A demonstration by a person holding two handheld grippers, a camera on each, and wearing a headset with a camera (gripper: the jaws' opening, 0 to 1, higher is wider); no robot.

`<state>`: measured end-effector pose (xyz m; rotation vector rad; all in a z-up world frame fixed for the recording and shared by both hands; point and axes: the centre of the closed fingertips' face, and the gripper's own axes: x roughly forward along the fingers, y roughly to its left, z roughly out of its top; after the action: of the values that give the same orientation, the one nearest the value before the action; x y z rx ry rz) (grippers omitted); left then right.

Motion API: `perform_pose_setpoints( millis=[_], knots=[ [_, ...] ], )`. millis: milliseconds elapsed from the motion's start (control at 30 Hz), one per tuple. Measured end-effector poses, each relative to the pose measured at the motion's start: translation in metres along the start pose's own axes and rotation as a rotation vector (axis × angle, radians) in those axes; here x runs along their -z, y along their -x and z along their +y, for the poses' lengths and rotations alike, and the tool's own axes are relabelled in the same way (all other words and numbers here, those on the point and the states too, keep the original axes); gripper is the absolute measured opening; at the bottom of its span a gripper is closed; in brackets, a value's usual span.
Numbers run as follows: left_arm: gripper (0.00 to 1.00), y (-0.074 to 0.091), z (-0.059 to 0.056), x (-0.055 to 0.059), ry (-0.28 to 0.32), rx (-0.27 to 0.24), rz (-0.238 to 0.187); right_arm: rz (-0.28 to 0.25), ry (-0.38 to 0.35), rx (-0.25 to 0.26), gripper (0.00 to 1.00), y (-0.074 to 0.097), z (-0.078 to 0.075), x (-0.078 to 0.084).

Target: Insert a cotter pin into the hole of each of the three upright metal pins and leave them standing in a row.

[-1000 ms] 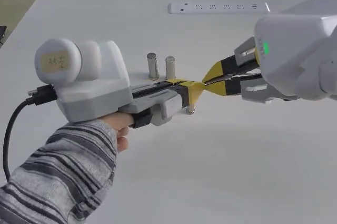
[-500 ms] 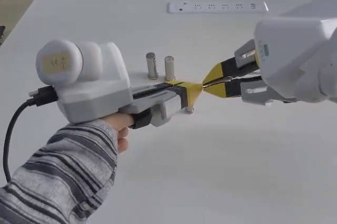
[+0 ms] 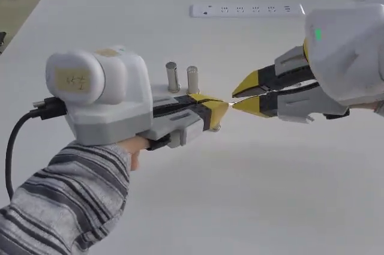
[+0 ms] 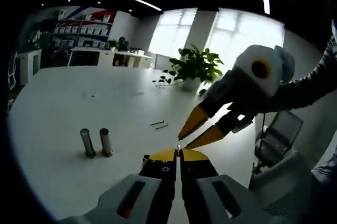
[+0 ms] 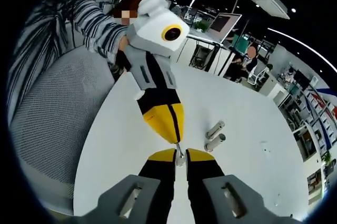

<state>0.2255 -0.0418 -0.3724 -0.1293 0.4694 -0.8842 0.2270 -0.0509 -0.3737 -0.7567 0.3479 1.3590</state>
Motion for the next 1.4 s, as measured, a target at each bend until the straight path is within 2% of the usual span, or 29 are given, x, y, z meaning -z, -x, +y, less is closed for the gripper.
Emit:
perform_pose_setpoints(
  millis=[100, 167, 367, 433, 700, 933, 1000, 1200, 1400],
  knots=[
    [0.00, 0.002, 0.003, 0.006, -0.067, -0.003, 0.031, -0.002, -0.083, -0.033, 0.04, 0.001, 0.005, 0.004],
    [0.00, 0.004, 0.004, 0.009, -0.108, 0.002, 0.047, -0.011, -0.104, -0.053, 0.05, 0.002, 0.006, 0.006],
    [0.00, 0.010, -0.003, 0.017, -0.213, 0.033, 0.079, -0.043, -0.290, -0.141, 0.08, 0.001, 0.019, 0.011],
    [0.00, 0.011, -0.006, 0.022, -0.246, 0.052, 0.100, -0.048, -0.319, -0.173, 0.08, 0.000, 0.028, 0.009],
    [0.00, 0.016, -0.018, 0.028, -0.298, 0.113, 0.112, -0.100, -0.431, -0.265, 0.09, 0.003, 0.042, 0.012],
    [0.00, 0.015, -0.029, 0.025, -0.297, 0.169, 0.089, -0.168, -0.487, -0.310, 0.09, 0.003, 0.048, 0.008],
    [0.00, 0.015, -0.033, 0.024, -0.295, 0.189, 0.083, -0.178, -0.481, -0.318, 0.09, 0.003, 0.051, 0.007],
    [0.00, 0.016, -0.042, 0.020, -0.270, 0.230, 0.060, -0.168, -0.454, -0.336, 0.07, 0.002, 0.058, 0.006],
    [0.00, 0.016, -0.046, 0.022, -0.267, 0.251, 0.062, -0.165, -0.420, -0.357, 0.02, 0.003, 0.064, -0.001]
  ],
)
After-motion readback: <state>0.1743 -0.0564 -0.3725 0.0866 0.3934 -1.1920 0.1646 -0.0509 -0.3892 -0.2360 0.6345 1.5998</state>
